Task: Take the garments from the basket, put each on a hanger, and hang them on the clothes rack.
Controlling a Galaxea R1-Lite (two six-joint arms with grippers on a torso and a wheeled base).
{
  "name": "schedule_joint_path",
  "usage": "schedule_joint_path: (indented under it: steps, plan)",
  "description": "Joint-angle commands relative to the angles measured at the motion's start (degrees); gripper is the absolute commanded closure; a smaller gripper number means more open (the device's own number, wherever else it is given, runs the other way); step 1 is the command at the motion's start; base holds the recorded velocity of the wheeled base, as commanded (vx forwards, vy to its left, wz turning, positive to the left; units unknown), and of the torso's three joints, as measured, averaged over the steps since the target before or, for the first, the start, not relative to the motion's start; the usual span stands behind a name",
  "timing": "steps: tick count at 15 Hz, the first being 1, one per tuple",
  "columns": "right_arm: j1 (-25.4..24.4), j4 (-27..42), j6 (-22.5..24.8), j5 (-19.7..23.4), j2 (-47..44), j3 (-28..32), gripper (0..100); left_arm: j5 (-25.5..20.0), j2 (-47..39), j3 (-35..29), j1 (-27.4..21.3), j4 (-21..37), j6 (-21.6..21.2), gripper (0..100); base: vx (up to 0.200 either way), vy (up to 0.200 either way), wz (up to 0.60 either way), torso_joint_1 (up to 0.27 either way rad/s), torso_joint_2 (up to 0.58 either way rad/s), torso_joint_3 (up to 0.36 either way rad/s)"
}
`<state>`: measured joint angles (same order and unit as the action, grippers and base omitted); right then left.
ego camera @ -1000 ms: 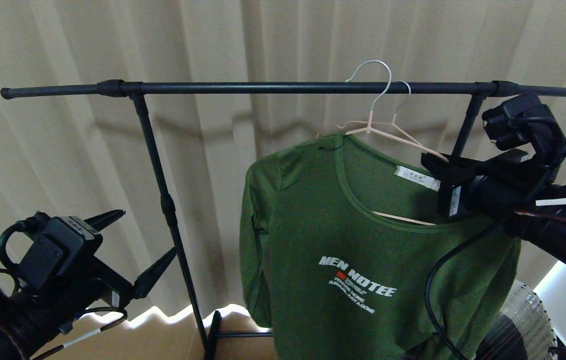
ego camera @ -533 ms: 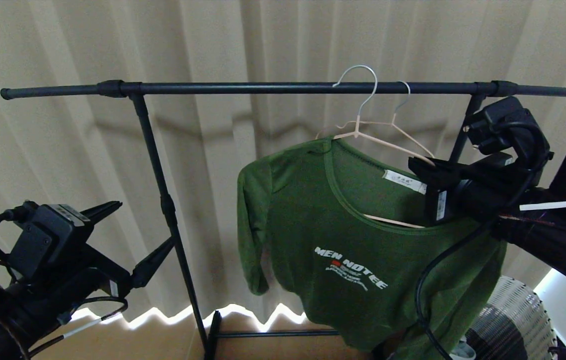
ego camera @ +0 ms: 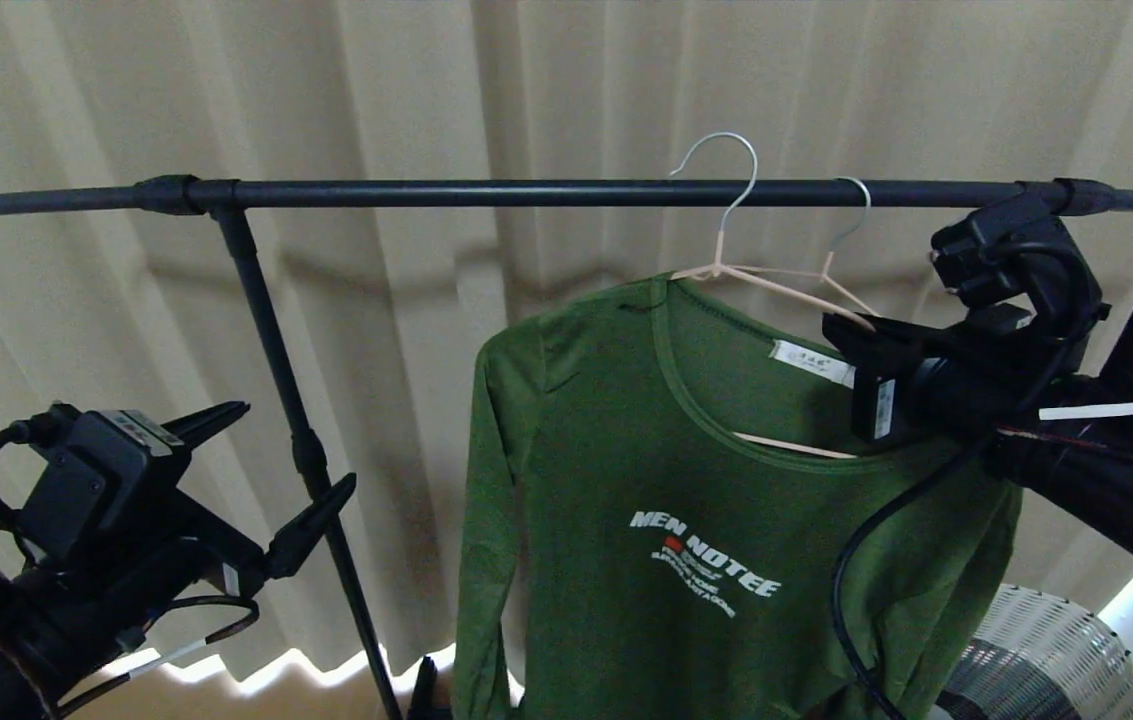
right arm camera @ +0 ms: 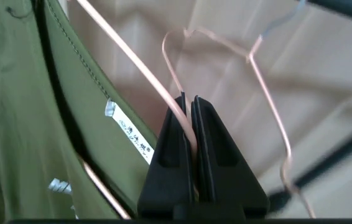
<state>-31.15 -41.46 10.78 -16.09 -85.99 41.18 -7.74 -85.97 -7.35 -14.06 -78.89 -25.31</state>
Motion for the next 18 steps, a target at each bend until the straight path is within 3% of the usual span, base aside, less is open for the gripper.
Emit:
schedule_joint_path:
  steps: [1,9,13,18]
  plan:
    - [0.0,0.0,0.0,-0.3,-0.1,0.0,100,0.0,0.0,0.1,-0.1,-0.1,-0.1,0,0.000,0.000,0.00,0.000,0.00,0.000]
    - [1.1,0.2,0.1,-6.1,-7.5,7.2,100,0.0,2.6,2.1,-0.2,-1.4,-0.2,0,0.000,0.000,0.00,0.000,0.00,0.000]
    - [1.4,0.1,0.1,-6.4,-13.4,9.8,100,0.2,3.7,2.2,-0.9,-1.4,0.1,0,0.000,0.000,0.00,0.000,0.00,0.000]
    - [1.2,-0.1,0.0,-6.4,-14.3,9.5,100,0.2,3.8,2.2,-0.9,-1.3,0.1,0,0.000,0.000,0.00,0.000,0.00,0.000]
